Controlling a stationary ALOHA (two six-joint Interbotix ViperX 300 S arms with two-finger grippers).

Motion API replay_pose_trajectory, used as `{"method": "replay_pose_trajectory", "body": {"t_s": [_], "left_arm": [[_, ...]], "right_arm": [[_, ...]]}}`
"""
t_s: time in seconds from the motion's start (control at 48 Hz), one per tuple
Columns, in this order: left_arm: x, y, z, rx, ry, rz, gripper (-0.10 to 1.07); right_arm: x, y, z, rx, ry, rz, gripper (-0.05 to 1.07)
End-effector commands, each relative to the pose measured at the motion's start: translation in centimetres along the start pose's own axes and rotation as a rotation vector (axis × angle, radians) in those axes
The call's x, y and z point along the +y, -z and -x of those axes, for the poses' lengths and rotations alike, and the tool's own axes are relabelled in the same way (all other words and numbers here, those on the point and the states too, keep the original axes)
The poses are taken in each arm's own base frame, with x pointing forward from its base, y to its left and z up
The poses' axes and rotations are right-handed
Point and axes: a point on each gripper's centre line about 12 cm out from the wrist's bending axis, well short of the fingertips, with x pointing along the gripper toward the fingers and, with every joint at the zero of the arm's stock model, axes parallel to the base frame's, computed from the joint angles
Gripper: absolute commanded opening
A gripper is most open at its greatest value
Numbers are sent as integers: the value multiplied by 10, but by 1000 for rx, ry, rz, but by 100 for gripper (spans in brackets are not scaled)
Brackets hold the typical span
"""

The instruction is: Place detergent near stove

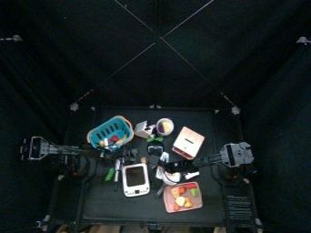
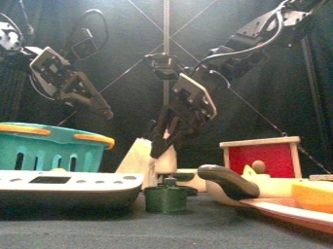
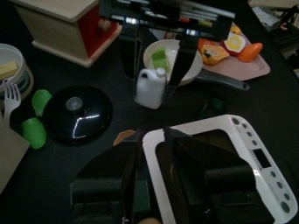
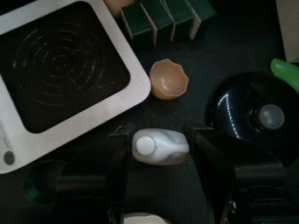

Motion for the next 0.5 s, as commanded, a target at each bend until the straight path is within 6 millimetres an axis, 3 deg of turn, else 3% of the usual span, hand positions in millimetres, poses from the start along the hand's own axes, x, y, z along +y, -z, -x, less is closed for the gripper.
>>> {"method": "replay_pose_trajectory", "body": {"t_s": [0.0, 0.208, 0.479], "left_arm": [[0, -5, 0, -19, 1, -1, 71], [0, -5, 0, -19, 1, 1, 71], [0, -5, 0, -17, 1, 1, 71]], "right_arm": [[4, -15, 4, -41, -30, -18, 74], [2, -17, -7, -40, -35, -17, 74], [-19, -18, -19, -36, -32, -62, 74]]}}
